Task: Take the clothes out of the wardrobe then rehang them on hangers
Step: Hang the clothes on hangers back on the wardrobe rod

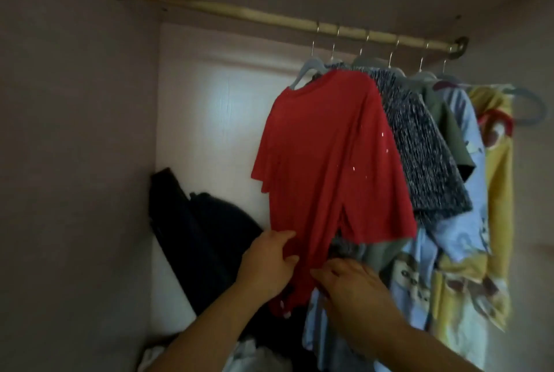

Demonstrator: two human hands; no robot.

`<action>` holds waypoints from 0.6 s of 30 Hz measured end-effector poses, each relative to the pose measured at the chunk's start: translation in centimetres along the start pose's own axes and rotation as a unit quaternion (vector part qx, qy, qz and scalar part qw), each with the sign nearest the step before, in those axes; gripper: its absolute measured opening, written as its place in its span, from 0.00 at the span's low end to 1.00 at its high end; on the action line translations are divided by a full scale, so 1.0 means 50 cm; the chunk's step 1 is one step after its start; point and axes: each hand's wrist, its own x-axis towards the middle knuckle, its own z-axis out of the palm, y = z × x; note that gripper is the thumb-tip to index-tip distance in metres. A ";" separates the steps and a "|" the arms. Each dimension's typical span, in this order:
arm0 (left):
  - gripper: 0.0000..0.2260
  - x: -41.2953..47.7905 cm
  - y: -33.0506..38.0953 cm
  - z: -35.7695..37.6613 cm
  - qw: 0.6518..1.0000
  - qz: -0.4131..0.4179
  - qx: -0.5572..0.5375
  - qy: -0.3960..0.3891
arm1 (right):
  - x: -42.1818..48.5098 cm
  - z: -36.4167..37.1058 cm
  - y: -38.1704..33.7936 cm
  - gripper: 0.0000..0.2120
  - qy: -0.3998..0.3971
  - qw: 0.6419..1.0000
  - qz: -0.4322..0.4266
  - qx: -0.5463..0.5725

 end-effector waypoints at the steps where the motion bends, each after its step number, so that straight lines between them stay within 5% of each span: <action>1: 0.22 -0.035 0.010 0.005 1.000 -0.004 0.022 -0.009 | -0.038 -0.002 -0.004 0.21 -0.007 1.000 0.011 0.015; 7: 0.22 -0.254 0.107 0.060 0.991 -0.015 0.110 -0.073 | -0.298 -0.059 -0.011 0.21 -0.142 0.985 0.066 0.071; 18: 0.19 -0.615 0.290 0.190 0.934 0.067 0.191 -0.295 | -0.764 -0.171 -0.059 0.20 -0.248 0.924 0.272 0.103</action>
